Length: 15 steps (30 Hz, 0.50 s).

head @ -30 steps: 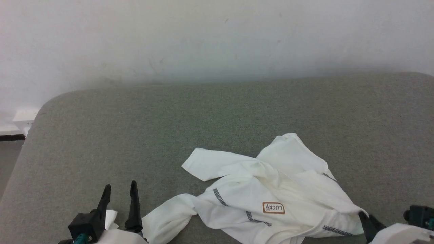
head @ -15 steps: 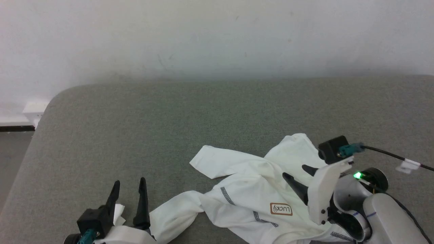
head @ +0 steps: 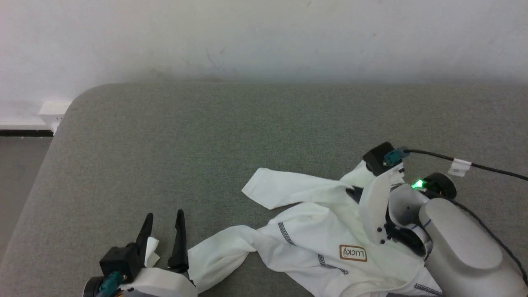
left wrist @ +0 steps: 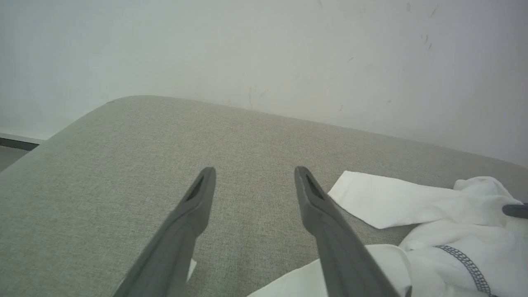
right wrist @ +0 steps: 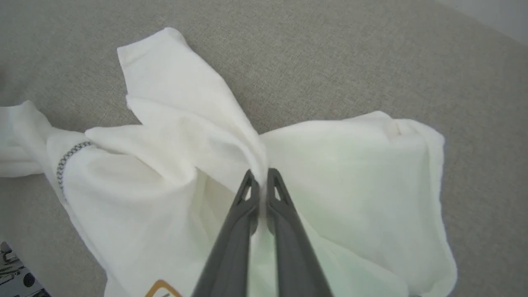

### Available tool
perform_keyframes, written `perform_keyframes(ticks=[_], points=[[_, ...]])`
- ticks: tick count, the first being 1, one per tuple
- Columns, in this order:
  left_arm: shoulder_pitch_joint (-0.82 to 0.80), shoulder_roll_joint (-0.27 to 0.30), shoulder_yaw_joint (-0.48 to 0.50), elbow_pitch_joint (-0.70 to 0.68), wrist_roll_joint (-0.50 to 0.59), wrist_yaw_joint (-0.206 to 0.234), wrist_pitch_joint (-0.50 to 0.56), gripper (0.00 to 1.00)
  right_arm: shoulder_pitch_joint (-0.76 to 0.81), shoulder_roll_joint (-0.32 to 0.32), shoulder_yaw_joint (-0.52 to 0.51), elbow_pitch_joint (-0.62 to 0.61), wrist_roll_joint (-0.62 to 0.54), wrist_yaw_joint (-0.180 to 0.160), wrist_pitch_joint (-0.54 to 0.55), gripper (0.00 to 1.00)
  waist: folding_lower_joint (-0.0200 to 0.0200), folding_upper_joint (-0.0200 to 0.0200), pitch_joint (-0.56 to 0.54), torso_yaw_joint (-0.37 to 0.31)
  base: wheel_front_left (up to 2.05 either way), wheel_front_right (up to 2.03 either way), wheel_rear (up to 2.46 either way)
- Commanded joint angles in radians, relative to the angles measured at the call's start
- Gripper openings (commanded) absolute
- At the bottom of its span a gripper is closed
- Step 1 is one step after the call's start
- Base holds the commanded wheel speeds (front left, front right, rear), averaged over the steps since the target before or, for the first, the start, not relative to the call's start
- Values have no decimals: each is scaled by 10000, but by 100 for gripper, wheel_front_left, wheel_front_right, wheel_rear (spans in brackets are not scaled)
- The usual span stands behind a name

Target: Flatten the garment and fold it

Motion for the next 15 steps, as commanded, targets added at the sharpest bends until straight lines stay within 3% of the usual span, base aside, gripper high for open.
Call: perform_keyframes(ticks=[1,4,7,15], points=[[-162,-51,55,17,104,-80,-47,100,-240,-46,-43,33,39,-7,-180,0,-2,0,-10,-41,0,0,0],[-123,-75,171,18,165,-87,-47,100,-569,-109,-535,198,141,-7,-1047,0,-2,0,-47,-197,0,0,0],[-68,-105,224,14,236,-110,-47,100,-671,-333,-1747,376,350,-7,-1801,0,-2,0,-106,-342,0,0,0],[43,-207,281,-23,367,-189,-47,100,616,-1214,-7298,2114,649,-7,-3089,0,-2,0,-160,-578,0,0,0]])
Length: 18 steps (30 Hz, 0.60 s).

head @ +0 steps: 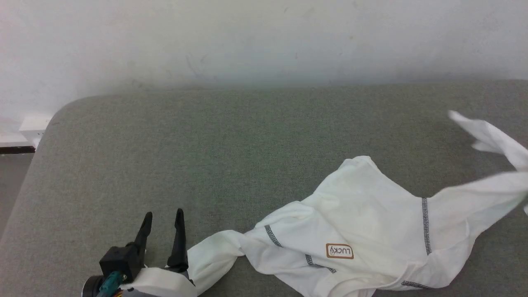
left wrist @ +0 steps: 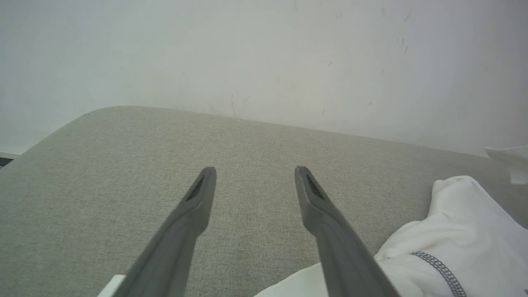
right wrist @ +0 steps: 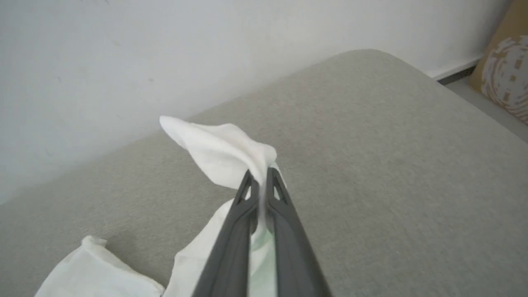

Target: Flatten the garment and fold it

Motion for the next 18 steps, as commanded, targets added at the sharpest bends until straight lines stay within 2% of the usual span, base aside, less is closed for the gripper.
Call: perform_keyframes(ticks=[1,5,7,8,9,14,18], points=[[30,-37,33,-13,71,-46,-47,100,269,56,-229,168,-112,-6,-104,0,1,0,45,-35,0,0,0],[-16,-10,78,3,107,-97,-47,100,902,230,-1714,965,-653,-6,-673,0,1,0,193,-134,0,0,0],[-40,8,110,19,121,-114,-47,100,1072,450,-2190,1248,-970,-6,-1032,32,1,0,239,-175,0,0,0],[-50,17,123,27,127,-122,-47,100,1096,592,-2295,1301,-1061,-6,-1179,73,1,0,257,-190,0,0,0],[-61,24,131,41,135,-128,-47,100,1108,700,-2322,1291,-1141,-6,-1342,100,1,0,266,-196,0,0,0],[-83,55,163,96,163,-135,-47,100,1107,1055,-2247,259,-1301,-6,-2422,100,1,0,179,-211,0,0,0],[-43,62,149,88,183,-137,-47,100,989,1217,-1026,-1164,-1440,-6,-1886,100,1,0,76,-215,0,0,0]])
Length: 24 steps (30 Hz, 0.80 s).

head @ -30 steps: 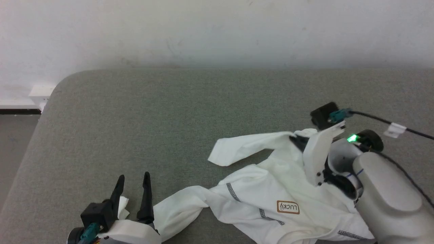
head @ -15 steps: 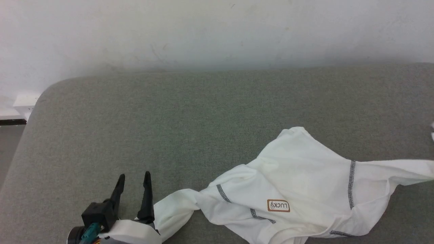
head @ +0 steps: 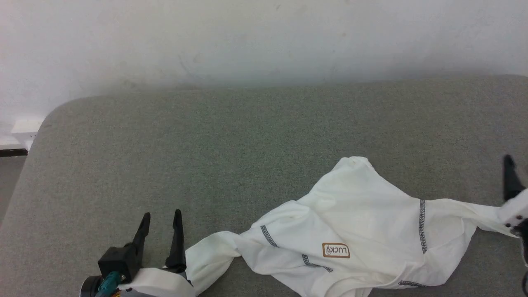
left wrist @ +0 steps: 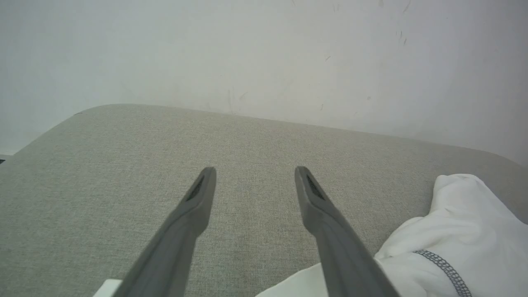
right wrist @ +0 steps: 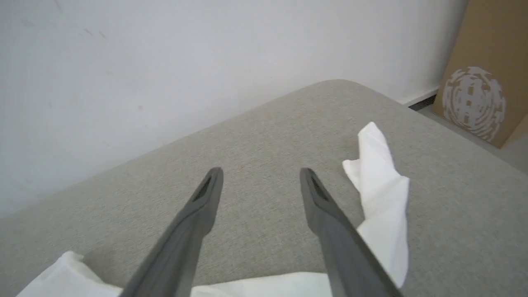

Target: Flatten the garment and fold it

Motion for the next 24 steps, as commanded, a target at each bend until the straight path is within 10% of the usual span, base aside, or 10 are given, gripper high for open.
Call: perform_keyframes(ticks=[1,10,18,21,24], points=[[-47,36,11,8,118,-56,-47,100,-128,125,445,-282,-44,-6,354,100,0,0,-9,17,0,0,0],[-404,-16,-190,-16,163,-194,-47,100,-516,328,5263,-1629,651,-6,4585,100,0,0,433,377,0,0,0],[-796,-133,-274,-39,217,-315,-47,100,-1438,242,7496,-402,1563,-6,5810,100,0,0,1001,669,0,0,0],[-856,-164,-269,-14,235,-353,-47,100,-1709,375,7884,481,2121,-6,6806,8,0,0,1107,692,0,0,0],[-926,-193,-260,7,263,-397,-47,100,-2208,419,8195,701,2319,-6,6711,0,0,0,1224,719,0,0,0]])
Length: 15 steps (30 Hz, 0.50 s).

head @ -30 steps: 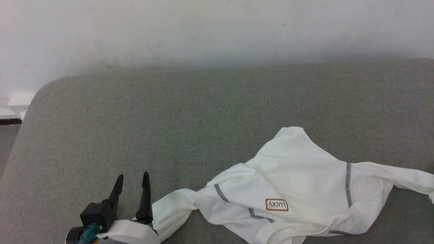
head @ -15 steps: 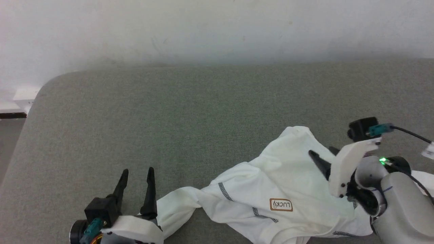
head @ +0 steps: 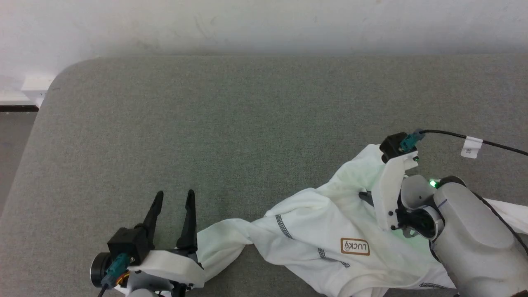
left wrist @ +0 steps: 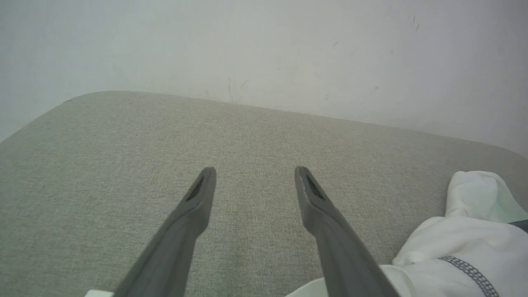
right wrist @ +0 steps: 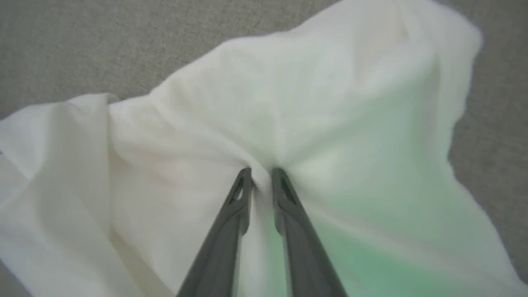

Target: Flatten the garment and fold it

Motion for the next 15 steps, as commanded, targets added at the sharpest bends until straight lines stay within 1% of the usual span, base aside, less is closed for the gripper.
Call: perform_keyframes(ticks=[1,6,12,15], points=[[-237,-48,23,9,111,-57,-47,100,-11,180,231,198,95,-7,-221,0,0,0,115,32,0,0,0],[-426,-119,-27,11,202,-142,-47,100,-1342,287,191,631,-47,-7,-1746,0,0,0,390,118,0,0,0],[-779,-248,-185,44,305,-320,-47,100,-3071,625,-473,1859,-246,-7,-3945,0,0,0,789,409,0,0,0],[-883,-281,-198,53,333,-368,-47,100,-3476,740,-551,2341,-261,-7,-4421,0,0,0,921,477,0,0,0]])
